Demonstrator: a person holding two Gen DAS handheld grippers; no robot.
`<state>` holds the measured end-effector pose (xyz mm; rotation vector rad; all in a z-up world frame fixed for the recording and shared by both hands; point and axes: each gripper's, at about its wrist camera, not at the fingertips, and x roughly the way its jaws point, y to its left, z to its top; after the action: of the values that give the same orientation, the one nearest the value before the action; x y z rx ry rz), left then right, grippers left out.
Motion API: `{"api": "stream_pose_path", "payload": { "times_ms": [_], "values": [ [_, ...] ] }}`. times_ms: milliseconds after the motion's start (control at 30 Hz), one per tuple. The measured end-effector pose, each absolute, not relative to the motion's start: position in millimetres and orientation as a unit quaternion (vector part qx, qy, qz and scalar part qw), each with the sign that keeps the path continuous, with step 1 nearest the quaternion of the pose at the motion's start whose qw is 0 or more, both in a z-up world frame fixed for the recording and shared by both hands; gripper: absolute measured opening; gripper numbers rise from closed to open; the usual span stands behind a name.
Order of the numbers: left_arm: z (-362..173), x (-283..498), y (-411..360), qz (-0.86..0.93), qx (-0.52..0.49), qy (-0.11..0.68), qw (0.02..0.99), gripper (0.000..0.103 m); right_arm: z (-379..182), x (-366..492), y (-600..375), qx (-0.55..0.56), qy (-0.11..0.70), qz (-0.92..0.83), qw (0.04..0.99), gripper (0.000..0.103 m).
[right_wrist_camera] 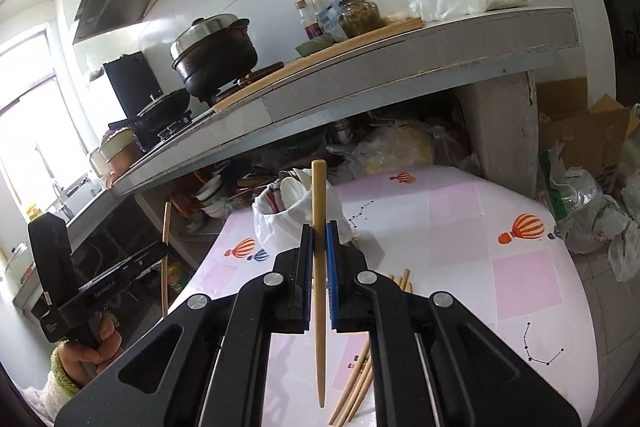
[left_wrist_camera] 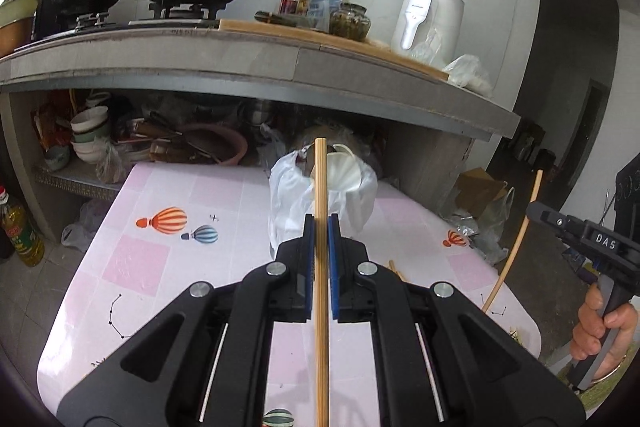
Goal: Organize utensils
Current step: 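Raise the chopstick with the right tool while the left tool lifts its chopstick higher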
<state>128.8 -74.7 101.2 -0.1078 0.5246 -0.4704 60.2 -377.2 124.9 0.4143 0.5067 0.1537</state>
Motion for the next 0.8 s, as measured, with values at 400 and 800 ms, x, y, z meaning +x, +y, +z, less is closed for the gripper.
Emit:
{"api": "stream_pose_path", "payload": {
  "times_ms": [400, 800],
  "values": [
    [100.7, 131.7, -77.4, -0.236, -0.057, 0.269, 0.932, 0.005, 122.3, 59.8, -377.9, 0.210, 0.251, 0.079, 0.942, 0.007],
    [105.7, 131.2, -81.8, -0.238, -0.055, 0.258, 0.935, 0.005, 122.3, 59.5, -378.2, 0.213, 0.249, 0.080, 0.941, 0.007]
  ]
}}
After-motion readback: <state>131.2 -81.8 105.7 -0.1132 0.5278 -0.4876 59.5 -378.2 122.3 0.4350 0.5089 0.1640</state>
